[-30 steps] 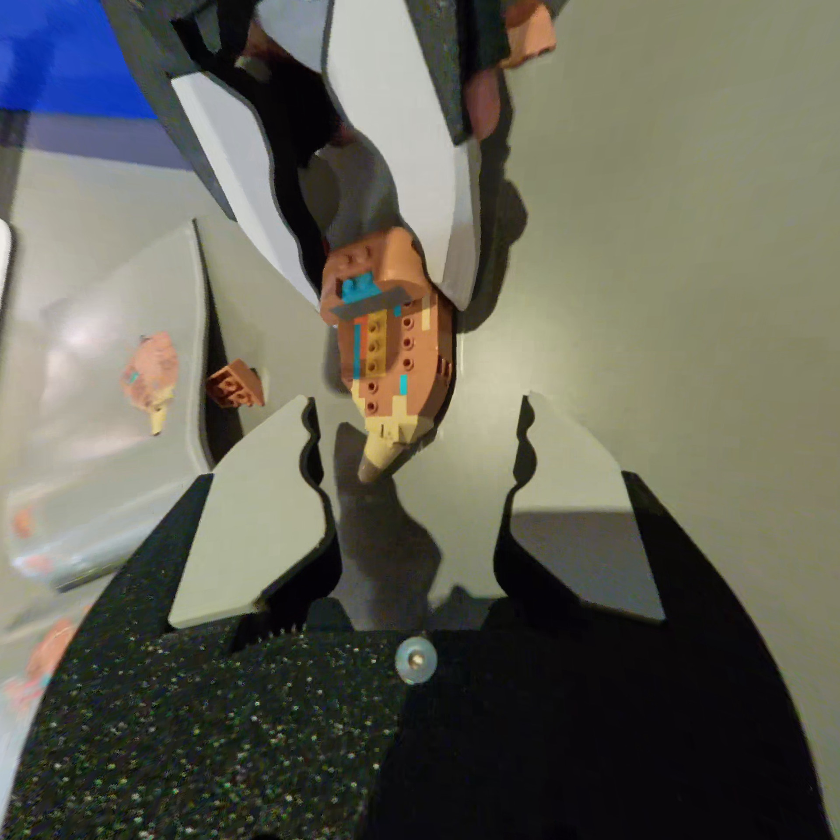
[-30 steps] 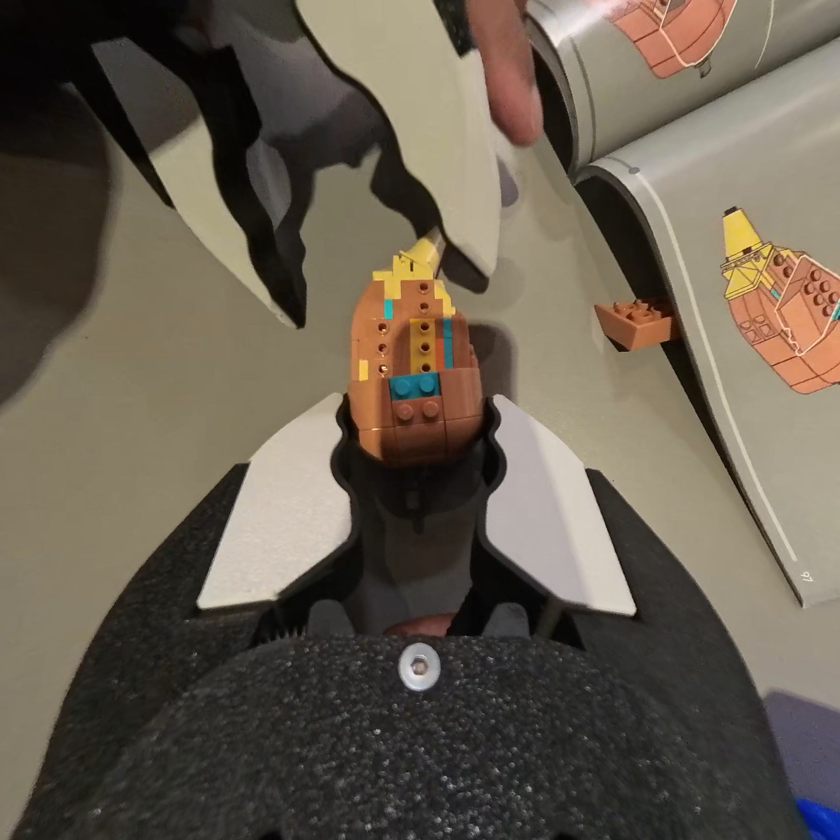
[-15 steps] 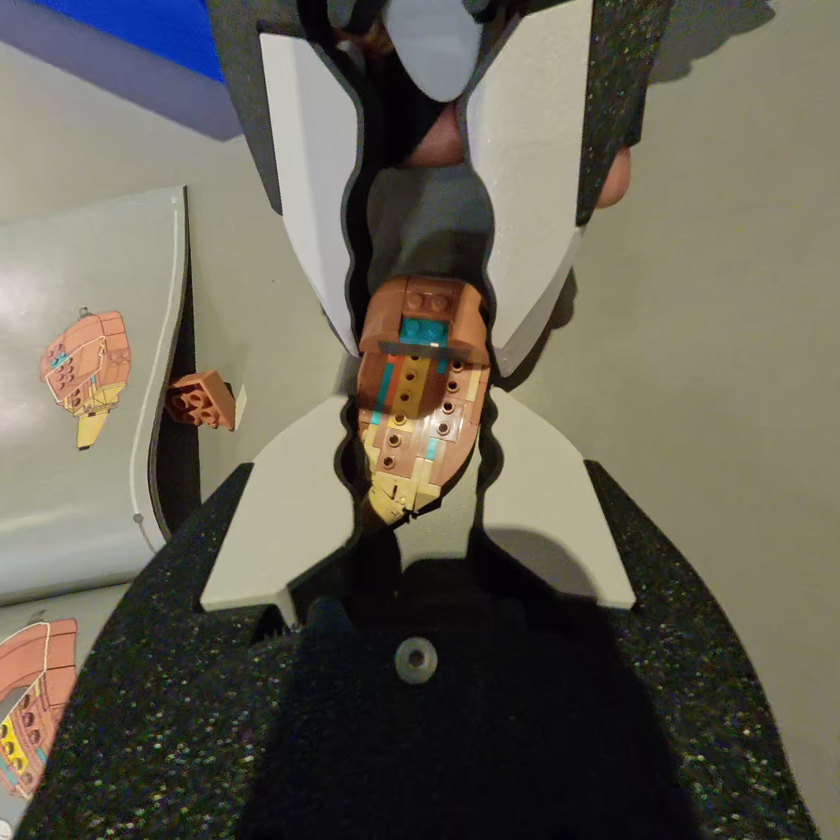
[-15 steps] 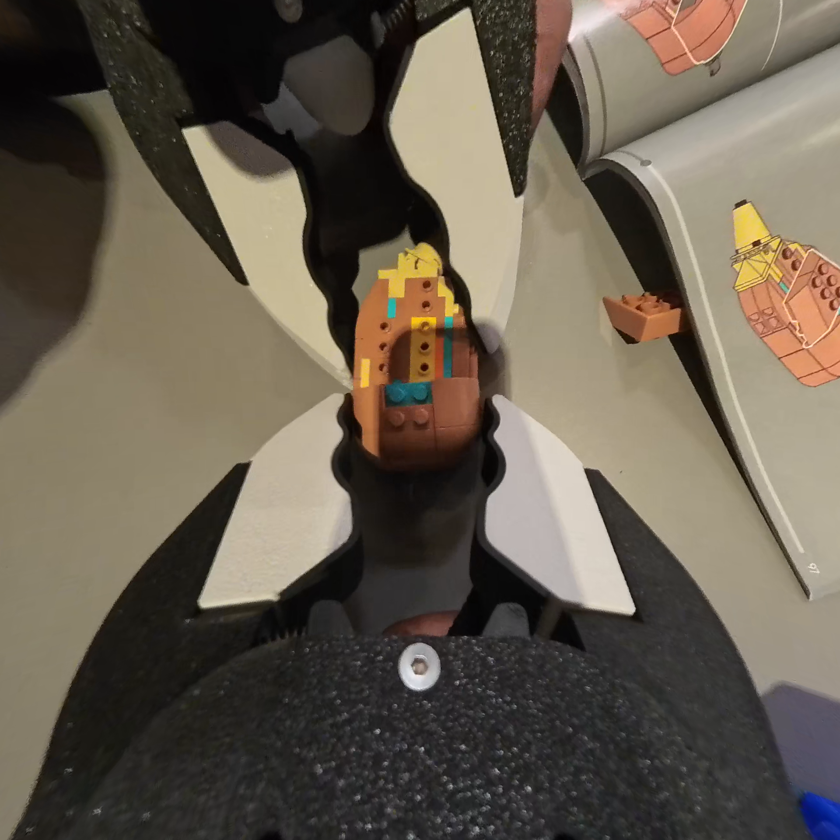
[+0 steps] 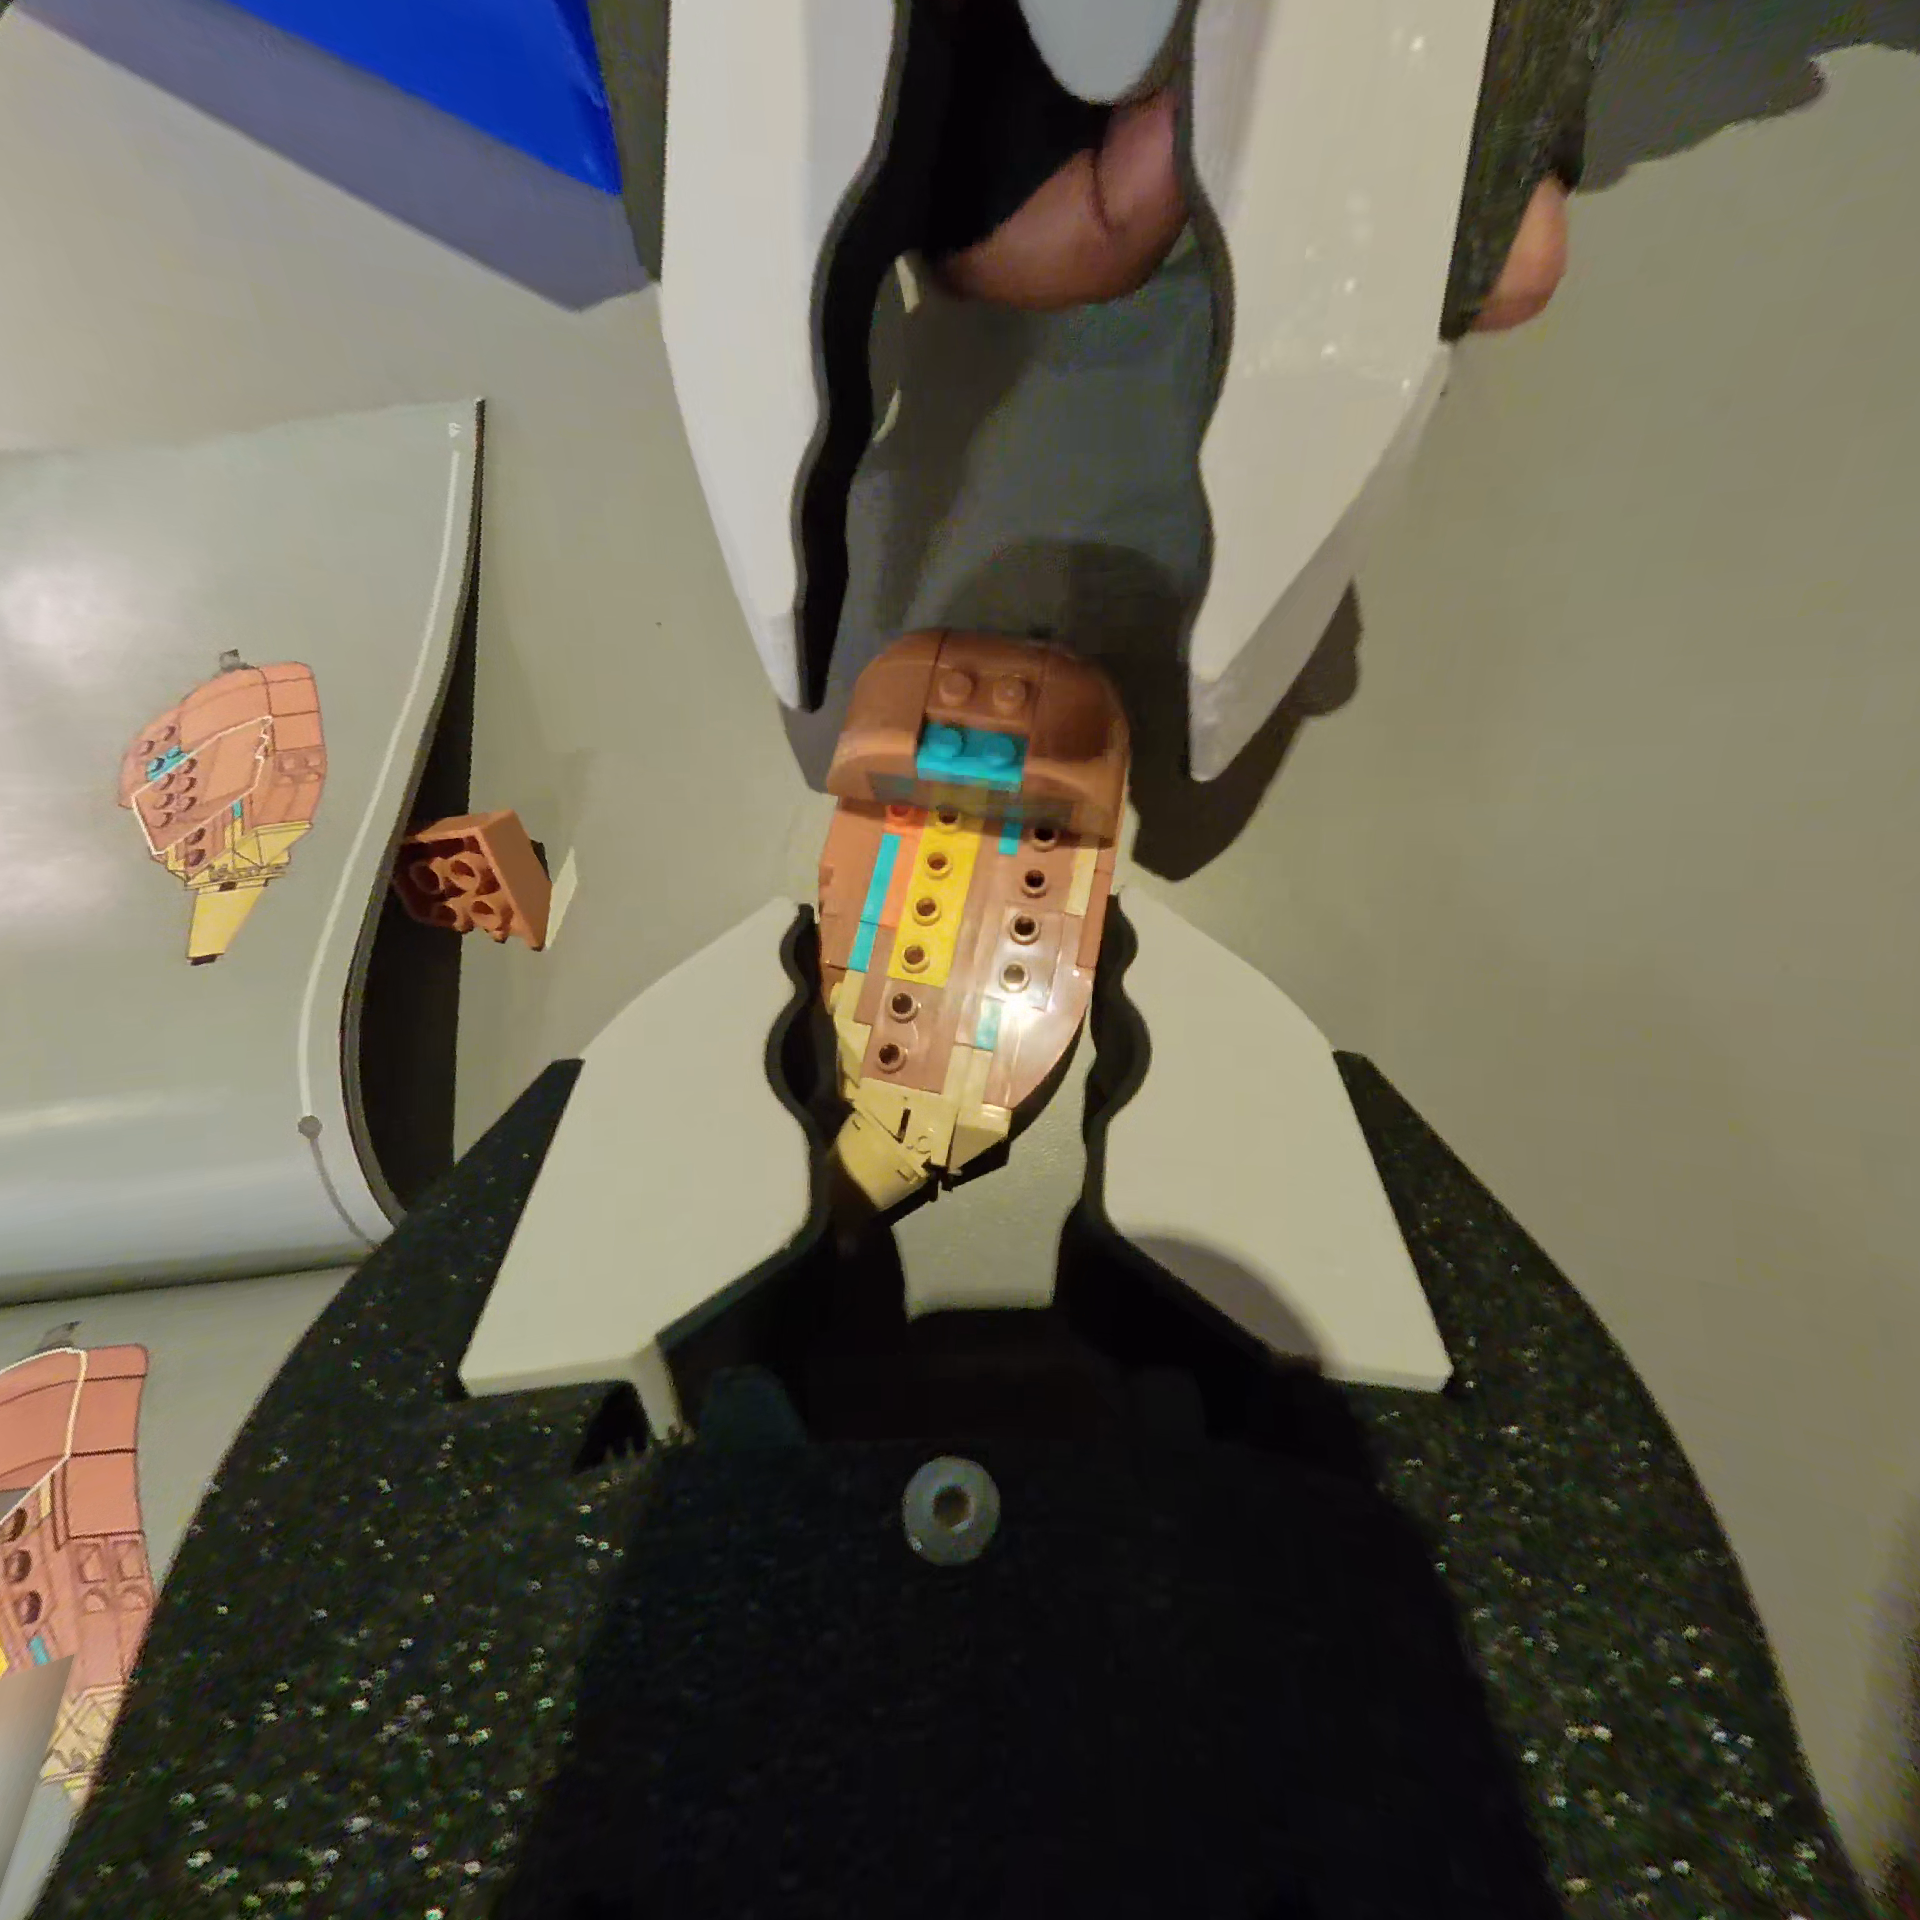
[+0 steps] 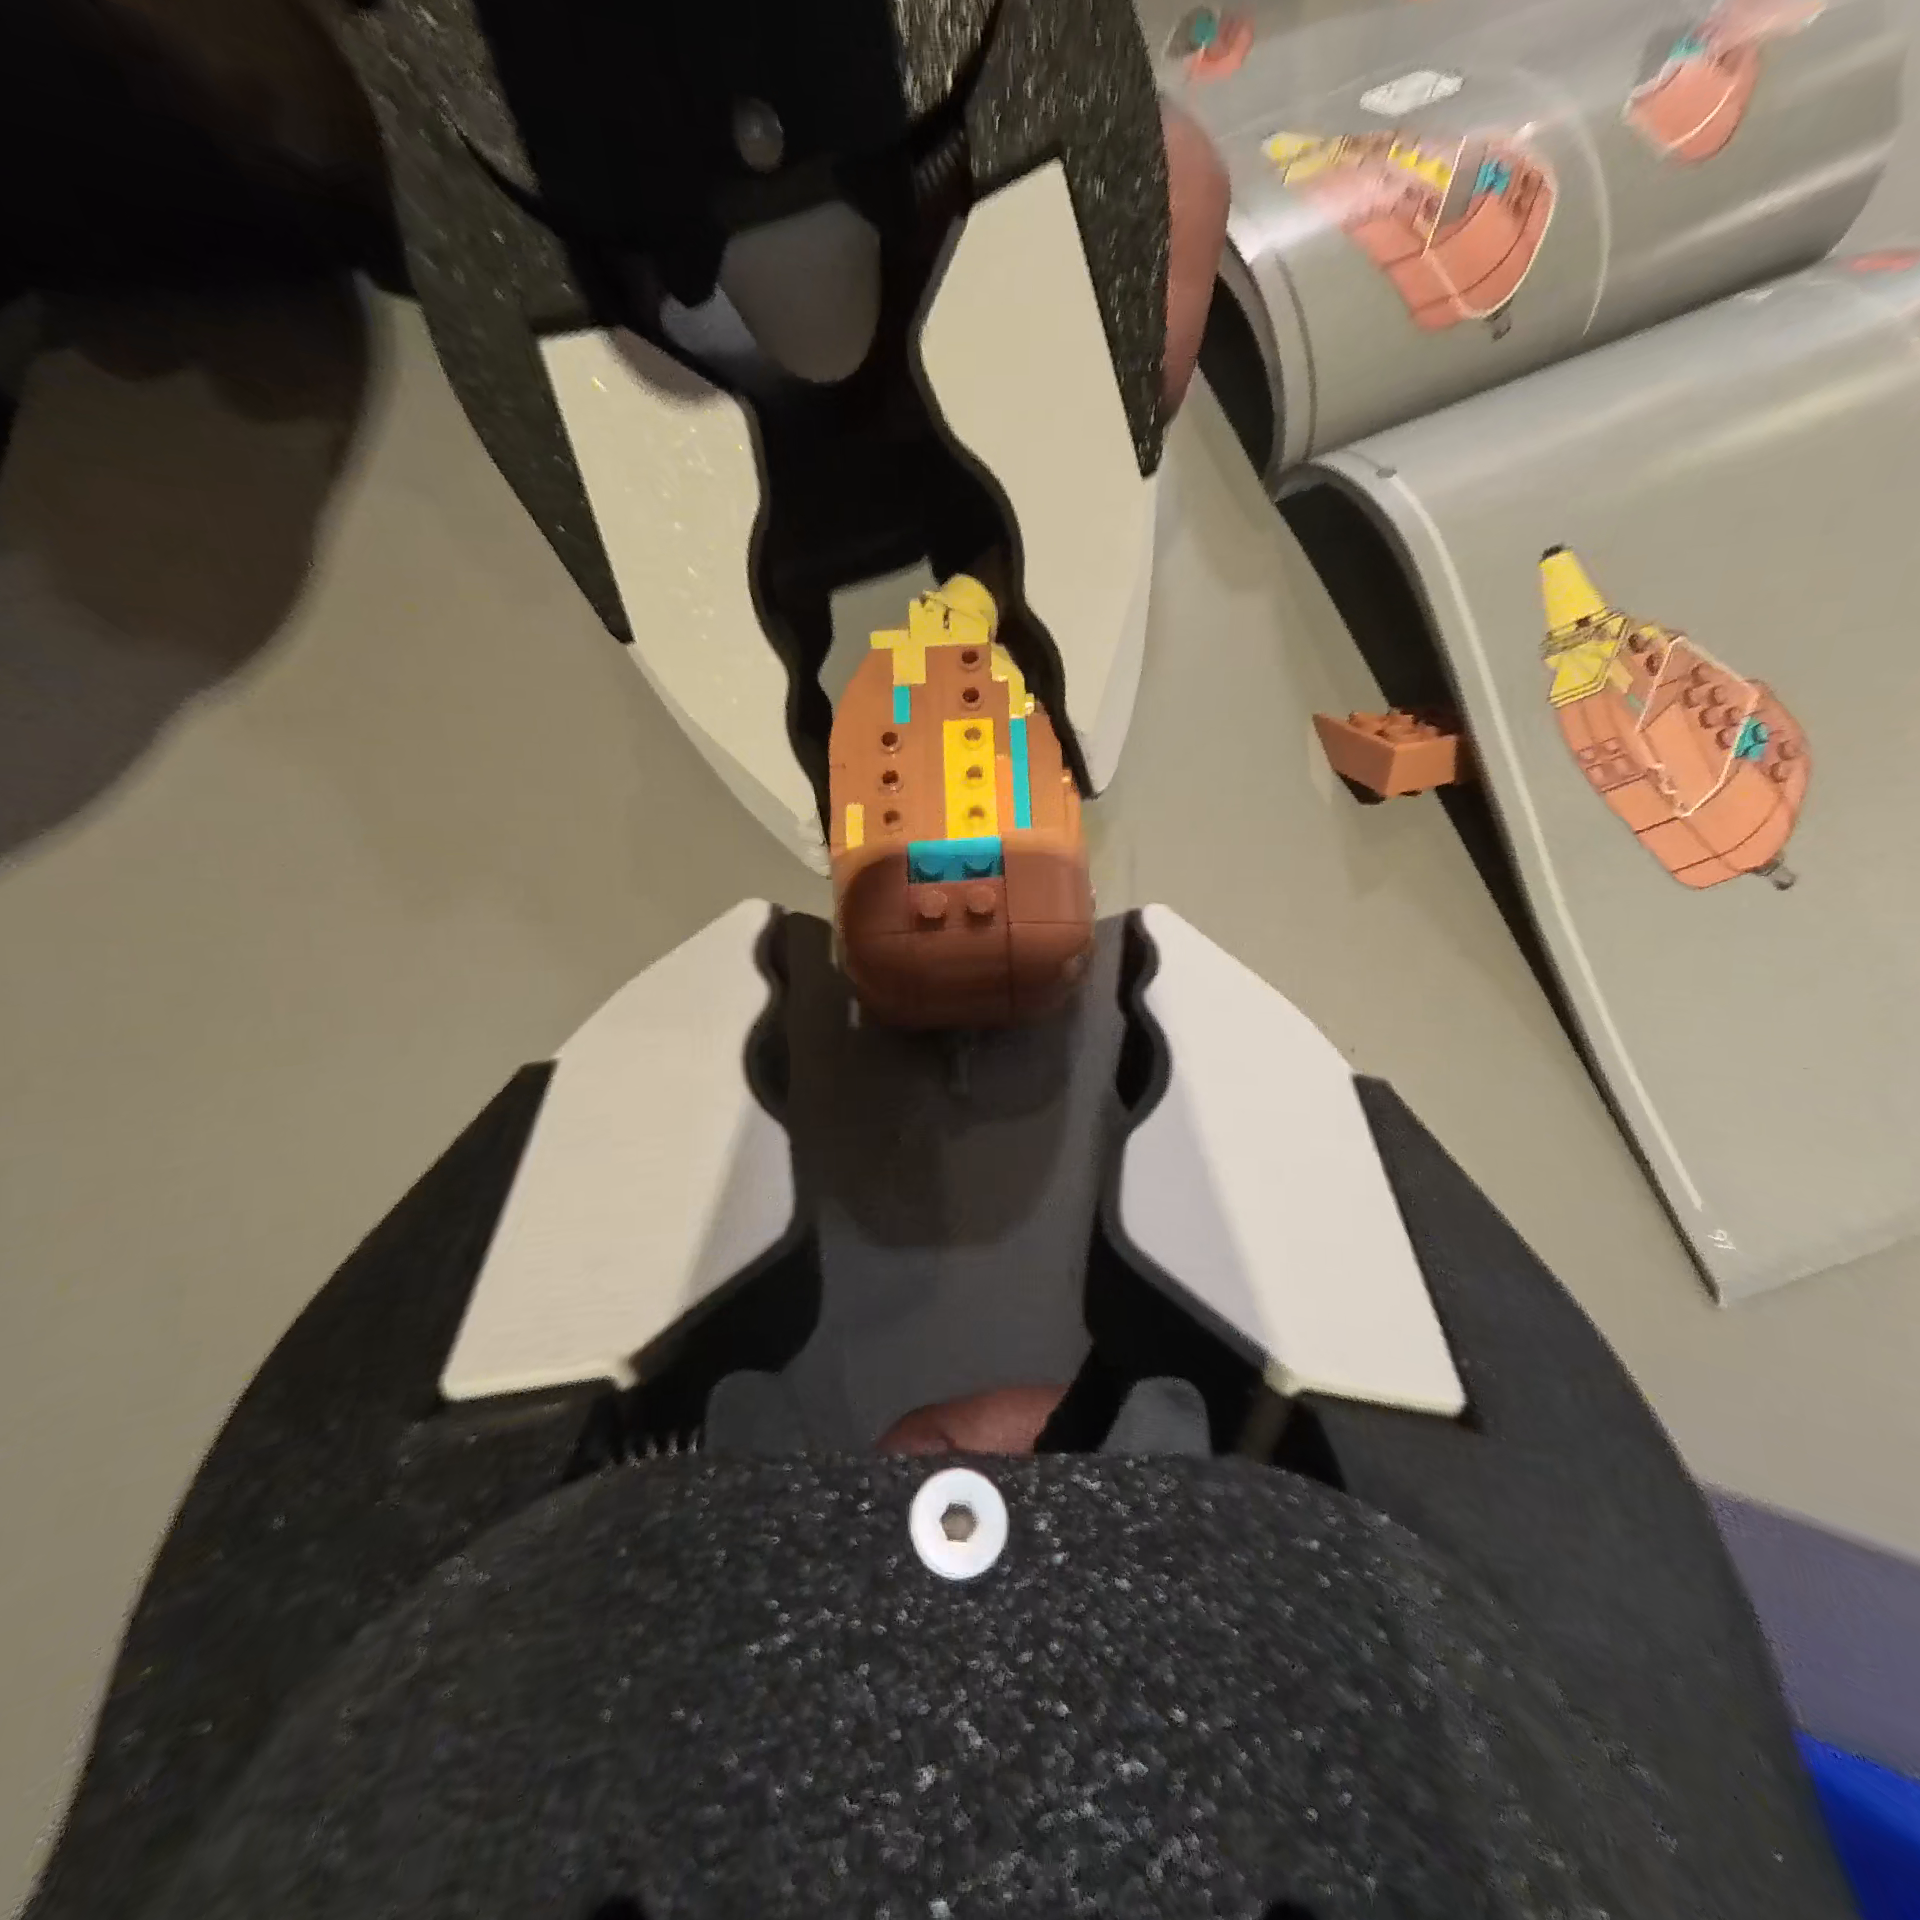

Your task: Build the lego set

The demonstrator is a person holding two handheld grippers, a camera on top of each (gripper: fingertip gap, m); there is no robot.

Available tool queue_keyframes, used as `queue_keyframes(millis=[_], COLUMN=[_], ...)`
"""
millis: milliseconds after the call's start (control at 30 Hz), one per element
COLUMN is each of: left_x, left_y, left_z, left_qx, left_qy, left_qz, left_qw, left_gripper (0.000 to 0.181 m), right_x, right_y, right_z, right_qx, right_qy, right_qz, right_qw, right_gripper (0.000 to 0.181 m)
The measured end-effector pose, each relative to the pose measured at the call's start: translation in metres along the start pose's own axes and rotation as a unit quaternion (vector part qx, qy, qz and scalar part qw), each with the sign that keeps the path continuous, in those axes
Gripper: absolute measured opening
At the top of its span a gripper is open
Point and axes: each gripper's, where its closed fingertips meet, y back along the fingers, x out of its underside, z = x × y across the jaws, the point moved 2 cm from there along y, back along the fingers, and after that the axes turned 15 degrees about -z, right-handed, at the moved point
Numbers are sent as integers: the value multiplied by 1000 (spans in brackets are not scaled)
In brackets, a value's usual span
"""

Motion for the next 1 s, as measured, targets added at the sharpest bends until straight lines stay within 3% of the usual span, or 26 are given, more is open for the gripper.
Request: queue_keyframes(millis=[133,467,567,767,1000], left_x=[0,-2,-2,-2,-4], left_y=[0,-3,-3,-3,-4], left_z=[0,-2,-2,-3,-2], left_qx=[1,5,8,13,21], left_qy=[-1,-2,-2,-3,-1], left_qz=[-1,-4,-4,-5,-10], left_qw=[1000,1000,1000,1000,1000], left_gripper=[52,52,52,52,52], right_x=[-3,2,1,1,0], right_y=[-2,-6,-4,17,26], right_z=[-2,1,1,3,2], right_qx=[4,-9,-10,10,81], right_qy=[-1,-9,3,120,315], right_qz=[-13,-4,-4,-37,-73], right_qw=[1000,1000,1000,992,943], right_gripper=[46,51,60,66,65])
